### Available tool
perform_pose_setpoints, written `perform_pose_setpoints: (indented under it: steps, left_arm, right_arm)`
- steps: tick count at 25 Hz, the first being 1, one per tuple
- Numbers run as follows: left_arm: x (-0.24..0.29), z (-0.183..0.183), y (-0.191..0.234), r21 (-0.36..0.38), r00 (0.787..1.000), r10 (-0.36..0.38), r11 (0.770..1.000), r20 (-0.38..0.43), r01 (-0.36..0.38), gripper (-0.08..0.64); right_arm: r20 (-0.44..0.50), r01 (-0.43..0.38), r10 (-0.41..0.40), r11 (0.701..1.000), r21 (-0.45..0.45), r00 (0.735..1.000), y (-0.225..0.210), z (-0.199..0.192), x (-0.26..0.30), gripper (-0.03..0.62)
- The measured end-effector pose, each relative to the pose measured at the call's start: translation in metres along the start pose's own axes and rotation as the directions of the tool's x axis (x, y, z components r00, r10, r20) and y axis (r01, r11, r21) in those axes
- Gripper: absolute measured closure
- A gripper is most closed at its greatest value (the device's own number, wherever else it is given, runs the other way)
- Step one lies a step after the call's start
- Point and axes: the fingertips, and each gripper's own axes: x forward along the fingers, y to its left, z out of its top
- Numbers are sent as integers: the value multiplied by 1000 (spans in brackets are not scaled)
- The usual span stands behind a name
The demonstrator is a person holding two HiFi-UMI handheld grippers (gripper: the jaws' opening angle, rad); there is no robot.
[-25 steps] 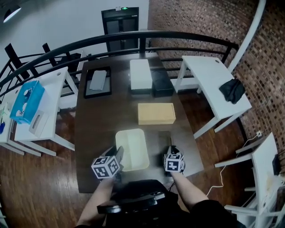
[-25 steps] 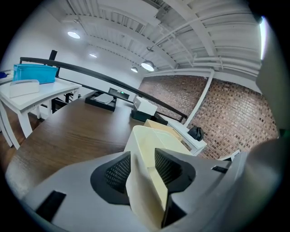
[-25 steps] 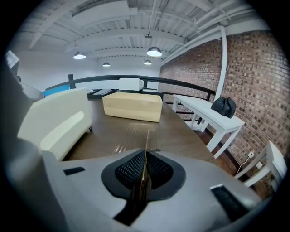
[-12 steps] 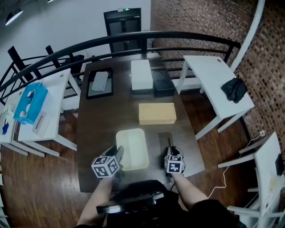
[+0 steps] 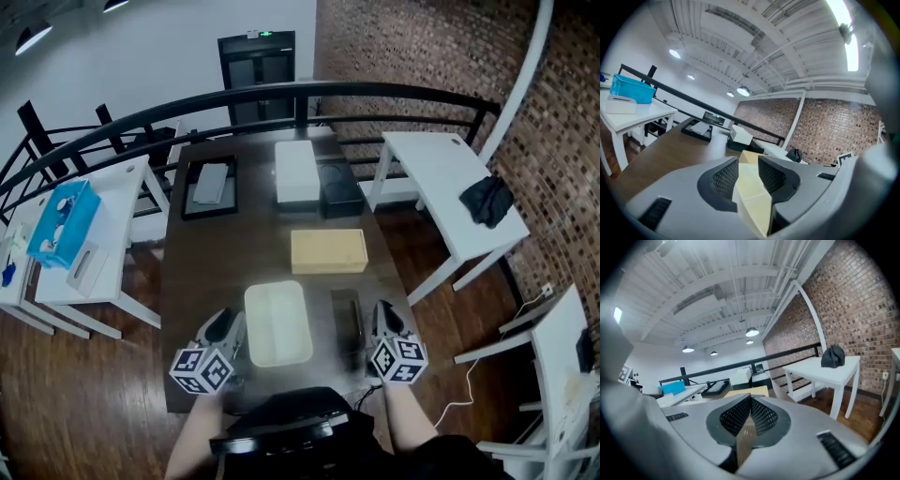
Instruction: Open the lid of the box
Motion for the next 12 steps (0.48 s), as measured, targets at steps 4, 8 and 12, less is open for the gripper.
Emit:
perform_pose_setpoints:
  steps: [4,8,12]
  left_arm:
    - [-33,42,-29,35,975,-183,983,124,180,495]
    - [-63,60,-29,62,964,-188,982,186,179,537]
    - [-86,68,-24,47,959,-158,987,236,151,535]
  right_arm:
    - [84,-33,43,992,-124,996,20,54,-30,589]
    - [145,-58,80,987,-149,986,29,81,-49,591]
    - [194,-111,128,989,-97,973,37,103,-63,591]
